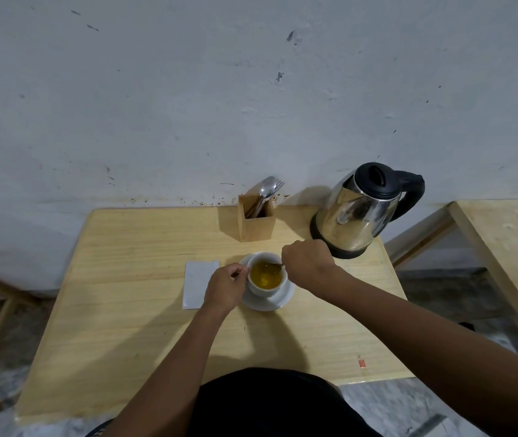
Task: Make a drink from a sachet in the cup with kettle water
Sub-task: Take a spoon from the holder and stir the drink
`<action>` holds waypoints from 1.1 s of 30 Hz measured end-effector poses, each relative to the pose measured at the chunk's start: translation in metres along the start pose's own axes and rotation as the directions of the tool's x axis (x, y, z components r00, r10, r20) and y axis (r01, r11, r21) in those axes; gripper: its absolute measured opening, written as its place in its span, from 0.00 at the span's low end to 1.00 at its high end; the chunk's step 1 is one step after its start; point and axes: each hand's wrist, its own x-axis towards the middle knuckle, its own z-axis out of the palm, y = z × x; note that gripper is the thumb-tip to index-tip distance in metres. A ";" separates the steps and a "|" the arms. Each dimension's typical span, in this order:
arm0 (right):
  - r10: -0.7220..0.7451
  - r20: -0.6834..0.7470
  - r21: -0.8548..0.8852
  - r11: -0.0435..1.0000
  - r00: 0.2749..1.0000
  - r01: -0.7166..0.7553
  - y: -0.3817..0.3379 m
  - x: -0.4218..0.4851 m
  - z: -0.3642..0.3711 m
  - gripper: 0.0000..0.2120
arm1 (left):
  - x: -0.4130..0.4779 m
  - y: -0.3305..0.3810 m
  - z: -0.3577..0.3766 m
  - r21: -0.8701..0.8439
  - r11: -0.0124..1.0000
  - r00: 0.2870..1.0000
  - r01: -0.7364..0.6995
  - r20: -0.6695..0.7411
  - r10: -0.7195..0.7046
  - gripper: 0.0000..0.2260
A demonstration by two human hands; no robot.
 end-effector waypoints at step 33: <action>-0.063 0.025 0.046 0.997 0.998 0.062 -0.016 0.011 -0.015 0.08 | 0.002 0.008 -0.004 -0.005 0.999 0.997 0.046 0.067 -0.045 0.07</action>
